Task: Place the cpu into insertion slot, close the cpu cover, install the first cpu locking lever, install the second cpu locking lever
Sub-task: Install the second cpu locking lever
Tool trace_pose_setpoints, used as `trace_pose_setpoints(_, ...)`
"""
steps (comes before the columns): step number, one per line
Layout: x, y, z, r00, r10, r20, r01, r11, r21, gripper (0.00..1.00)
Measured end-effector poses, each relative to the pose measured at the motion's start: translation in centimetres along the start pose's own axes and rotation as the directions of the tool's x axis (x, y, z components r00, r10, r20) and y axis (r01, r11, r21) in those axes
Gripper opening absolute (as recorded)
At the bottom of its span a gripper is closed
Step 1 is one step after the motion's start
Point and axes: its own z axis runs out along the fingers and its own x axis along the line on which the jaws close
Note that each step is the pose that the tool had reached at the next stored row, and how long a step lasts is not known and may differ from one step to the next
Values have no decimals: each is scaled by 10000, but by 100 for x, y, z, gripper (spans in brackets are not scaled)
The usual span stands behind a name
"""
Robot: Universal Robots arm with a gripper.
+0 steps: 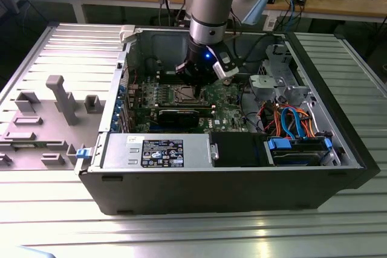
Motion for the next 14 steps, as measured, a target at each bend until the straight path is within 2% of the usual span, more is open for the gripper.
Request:
trace_pose_setpoints(1, 2, -6, -36, 10000, 1, -1, -1, 10000, 5, 11)
trace_pose_setpoints(2, 6, -13, -110, 10000, 1, 0, -1, 10000, 6, 11)
trace_pose_setpoints(3, 7, -16, -136, 10000, 1, 0, -1, 10000, 6, 11)
trace_pose_setpoints(6, 10, -40, -147, 10000, 1, 1, -1, 10000, 5, 11)
trace_pose_setpoints(10, 34, -250, -150, 10000, 1, 0, -1, 10000, 5, 11)
trace_pose_setpoints(13, 48, -291, -151, 10000, 2, 1, -2, 10000, 0, 11)
trace_pose_setpoints(14, 61, -300, -150, 10000, 1, 8, -1, 10000, -39, 11)
